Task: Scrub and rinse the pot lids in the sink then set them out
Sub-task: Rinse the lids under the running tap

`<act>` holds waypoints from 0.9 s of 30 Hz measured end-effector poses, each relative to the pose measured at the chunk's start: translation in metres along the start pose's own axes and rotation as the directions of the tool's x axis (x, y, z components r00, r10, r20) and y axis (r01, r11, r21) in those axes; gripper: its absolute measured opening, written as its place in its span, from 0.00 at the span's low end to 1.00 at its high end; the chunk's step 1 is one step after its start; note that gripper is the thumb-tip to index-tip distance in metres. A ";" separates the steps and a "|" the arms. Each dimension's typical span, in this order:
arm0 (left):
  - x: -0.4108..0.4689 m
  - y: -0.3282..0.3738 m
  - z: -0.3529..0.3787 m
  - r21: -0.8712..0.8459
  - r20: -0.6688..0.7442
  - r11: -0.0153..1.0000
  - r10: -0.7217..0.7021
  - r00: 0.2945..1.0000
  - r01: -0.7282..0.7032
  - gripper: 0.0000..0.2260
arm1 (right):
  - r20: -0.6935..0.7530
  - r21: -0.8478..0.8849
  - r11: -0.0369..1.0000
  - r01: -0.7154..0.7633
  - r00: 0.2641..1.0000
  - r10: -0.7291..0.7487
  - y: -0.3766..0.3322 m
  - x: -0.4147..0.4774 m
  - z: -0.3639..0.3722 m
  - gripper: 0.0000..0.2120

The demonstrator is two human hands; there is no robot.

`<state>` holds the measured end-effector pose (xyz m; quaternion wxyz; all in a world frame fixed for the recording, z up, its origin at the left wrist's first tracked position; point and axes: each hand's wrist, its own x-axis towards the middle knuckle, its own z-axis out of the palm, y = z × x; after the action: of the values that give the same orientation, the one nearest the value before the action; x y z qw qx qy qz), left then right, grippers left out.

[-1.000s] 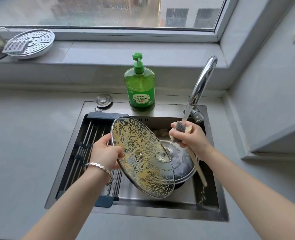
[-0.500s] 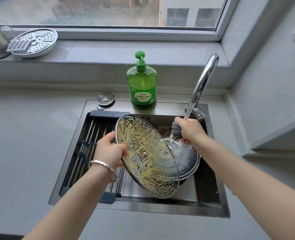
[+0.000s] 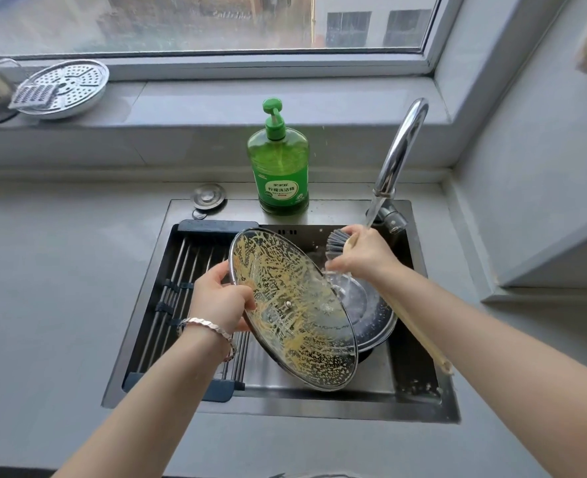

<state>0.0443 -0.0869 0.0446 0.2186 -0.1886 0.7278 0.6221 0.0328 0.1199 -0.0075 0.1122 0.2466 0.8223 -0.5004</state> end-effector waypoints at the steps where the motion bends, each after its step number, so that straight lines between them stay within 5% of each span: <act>1: 0.000 0.000 0.001 0.000 0.002 1.000 -0.001 1.000 0.001 0.23 | -0.047 -0.041 0.999 0.034 0.998 -0.036 -0.001 -0.001 -0.001 0.19; 3: -0.001 0.001 0.002 0.005 0.009 1.000 -0.002 1.000 0.002 0.23 | -0.118 -0.147 0.986 0.075 0.989 -0.093 -0.004 -0.002 -0.003 0.10; 6: 0.000 0.002 0.004 0.024 0.012 1.000 0.000 1.000 -0.001 0.22 | -0.124 -0.290 0.952 0.094 0.983 -0.135 -0.001 0.001 -0.003 0.11; 11: -0.003 0.002 0.006 0.034 0.012 0.999 0.000 1.000 0.000 0.22 | -0.100 -0.241 0.970 0.028 0.994 -0.054 0.006 0.005 -0.004 0.16; 15: -0.004 0.002 0.006 0.031 0.018 1.000 0.002 1.000 -0.003 0.22 | 0.018 -0.240 0.970 0.028 1.000 -0.025 0.011 0.003 -0.005 0.08; 19: -0.003 0.002 0.008 0.033 0.010 0.999 0.011 1.000 -0.011 0.22 | 0.187 -0.474 0.876 -0.087 0.962 0.197 0.018 -0.004 -0.019 0.34; 21: -0.003 0.001 0.010 0.047 0.006 0.999 0.013 1.000 -0.013 0.22 | 0.198 -0.677 0.733 -0.069 0.942 0.272 0.026 -0.007 -0.028 0.31; 27: -0.005 0.000 0.016 0.053 -0.006 0.999 0.009 1.000 -0.009 0.22 | 0.014 -0.663 0.743 0.093 0.994 -0.112 0.063 -0.005 -0.038 0.33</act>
<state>0.0497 -0.0715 0.0456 0.2184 -0.1813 0.7457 0.6028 0.0724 0.1759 -0.0359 0.1536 0.1522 0.9598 -0.1788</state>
